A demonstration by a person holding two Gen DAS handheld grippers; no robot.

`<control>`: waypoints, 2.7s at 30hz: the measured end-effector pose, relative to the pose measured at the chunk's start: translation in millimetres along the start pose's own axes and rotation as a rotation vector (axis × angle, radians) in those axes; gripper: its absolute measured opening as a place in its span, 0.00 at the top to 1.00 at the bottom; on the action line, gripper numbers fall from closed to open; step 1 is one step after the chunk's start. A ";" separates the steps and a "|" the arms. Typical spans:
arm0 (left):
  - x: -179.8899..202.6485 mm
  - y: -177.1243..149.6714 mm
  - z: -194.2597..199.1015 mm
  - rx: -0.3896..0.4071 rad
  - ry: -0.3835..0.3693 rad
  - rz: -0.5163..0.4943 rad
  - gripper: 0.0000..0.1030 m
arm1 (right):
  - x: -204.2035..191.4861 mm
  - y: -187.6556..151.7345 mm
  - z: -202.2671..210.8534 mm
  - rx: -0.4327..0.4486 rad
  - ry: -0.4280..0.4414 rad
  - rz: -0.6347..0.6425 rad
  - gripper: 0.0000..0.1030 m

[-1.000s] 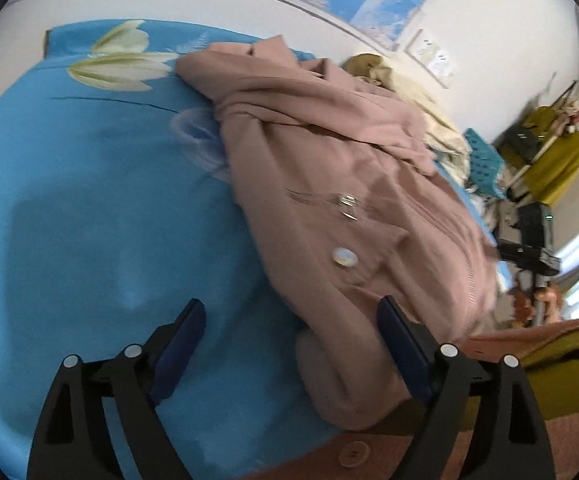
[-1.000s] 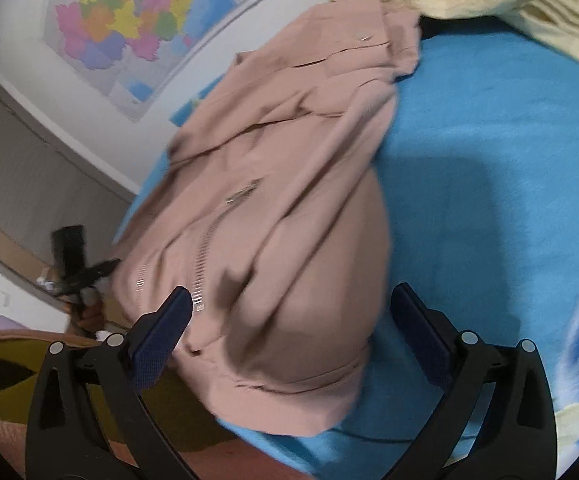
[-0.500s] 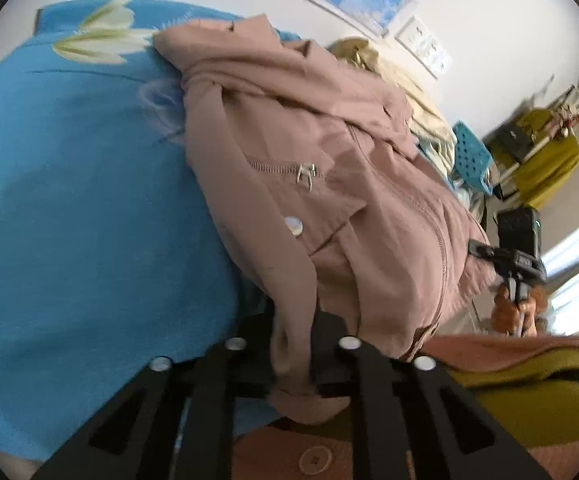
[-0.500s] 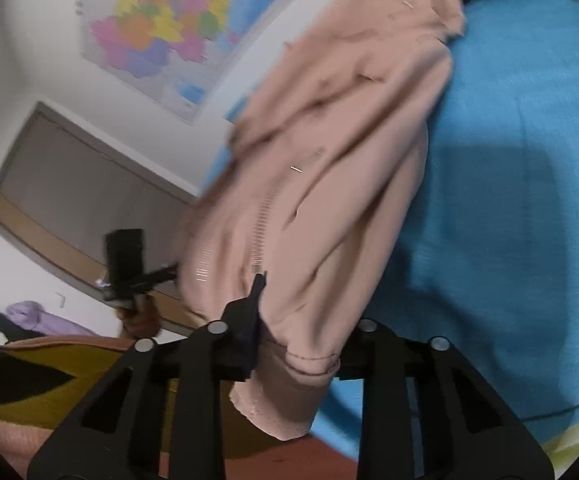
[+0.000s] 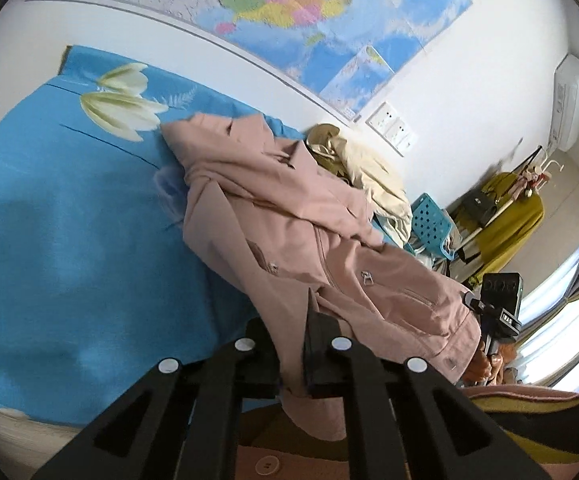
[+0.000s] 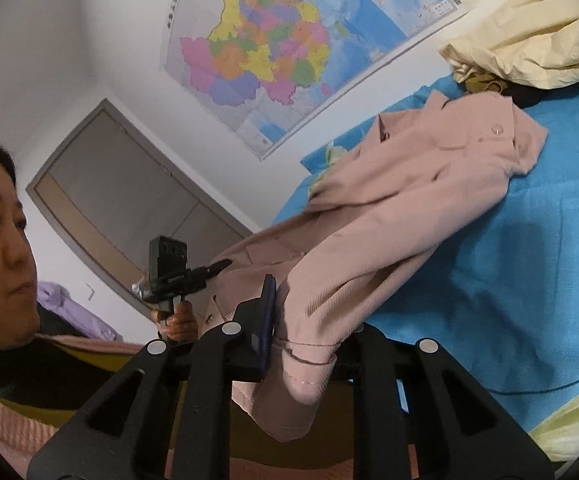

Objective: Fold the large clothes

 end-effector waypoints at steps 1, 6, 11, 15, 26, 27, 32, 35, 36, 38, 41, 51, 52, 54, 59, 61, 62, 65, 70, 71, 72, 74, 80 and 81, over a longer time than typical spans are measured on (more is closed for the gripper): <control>-0.3 4.9 0.5 -0.006 0.001 0.002 0.94 | 0.0 3.6 0.1 0.005 -0.003 0.002 0.84; 2.5 38.8 -0.1 0.001 -0.002 -0.009 0.93 | -0.5 48.0 -3.0 0.055 -0.008 0.014 0.84; 4.6 93.5 -9.6 0.009 0.014 -0.007 0.92 | 13.4 102.9 -14.9 0.093 -0.008 -0.001 0.84; 1.2 135.5 -26.8 0.002 0.035 -0.014 0.91 | 43.2 147.8 -26.6 0.117 -0.046 -0.043 0.84; -38.7 221.3 -111.9 -0.085 0.137 0.043 0.91 | 138.3 212.9 -58.8 0.124 -0.159 -0.192 0.84; -42.4 224.6 -118.1 -0.092 0.148 0.047 0.92 | 144.2 215.7 -61.8 0.120 -0.167 -0.199 0.84; -59.4 238.0 -146.7 -0.127 0.170 0.071 0.92 | 170.0 223.7 -70.1 0.118 -0.187 -0.249 0.84; -68.5 242.1 -162.4 -0.154 0.183 0.093 0.91 | 191.0 225.5 -75.1 0.112 -0.205 -0.294 0.83; -71.9 243.6 -169.6 -0.163 0.195 0.089 0.89 | 200.8 225.2 -77.6 0.109 -0.213 -0.317 0.83; -77.9 245.2 -182.9 -0.177 0.231 0.071 0.87 | 218.6 225.3 -81.4 0.111 -0.214 -0.367 0.78; -88.1 244.6 -202.7 -0.213 0.251 0.083 0.72 | 243.3 226.0 -86.7 0.110 -0.251 -0.405 0.51; -56.8 238.6 -166.1 -0.081 0.097 -0.085 0.26 | 181.7 205.8 -122.5 -0.057 -0.330 -0.069 0.20; -52.7 236.0 -166.2 -0.084 0.115 -0.116 0.24 | 178.7 198.2 -135.9 -0.112 -0.362 -0.028 0.20; -47.4 229.3 -177.4 -0.115 0.198 -0.179 0.24 | 181.9 186.5 -157.9 -0.200 -0.468 0.063 0.21; -48.0 205.2 -227.9 -0.287 0.303 -0.225 0.50 | 204.9 159.4 -195.4 -0.368 -0.643 0.217 0.42; -53.1 202.9 -242.8 -0.334 0.328 -0.209 0.83 | 210.5 157.7 -193.5 -0.389 -0.661 0.229 0.90; -54.5 207.5 -246.5 -0.338 0.315 -0.181 0.86 | 209.4 160.9 -190.8 -0.380 -0.642 0.207 0.93; -51.6 232.9 -238.1 -0.278 0.234 -0.098 0.87 | 192.5 184.3 -180.4 -0.293 -0.616 0.237 0.94; -58.3 265.7 -232.2 -0.199 0.214 0.009 0.59 | 204.1 221.4 -180.7 -0.192 -0.597 0.168 0.91; -62.3 265.0 -234.0 -0.199 0.248 0.014 0.51 | 215.1 221.8 -185.5 -0.202 -0.631 0.162 0.90; -68.0 261.7 -236.9 -0.197 0.293 0.008 0.45 | 232.2 216.5 -194.0 -0.248 -0.660 0.143 0.89; -76.6 254.2 -238.9 -0.202 0.357 -0.024 0.45 | 253.5 206.0 -201.7 -0.309 -0.693 0.110 0.63; -85.2 236.6 -179.1 -0.086 0.350 -0.104 0.29 | 210.3 215.3 -147.9 -0.171 -0.612 0.187 0.21; -86.9 237.1 -173.6 -0.072 0.356 -0.113 0.25 | 196.8 216.2 -125.6 -0.128 -0.626 0.222 0.17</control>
Point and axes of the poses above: each gripper's, at about its wrist camera, not at the fingertips, and z roughly against the way its jaws point, x to its right, y to its top, the point moved 8 cm from there along -z, roughly the way its jaws point, and after that the axes turned 10 degrees about y, right-handed, at the moved point
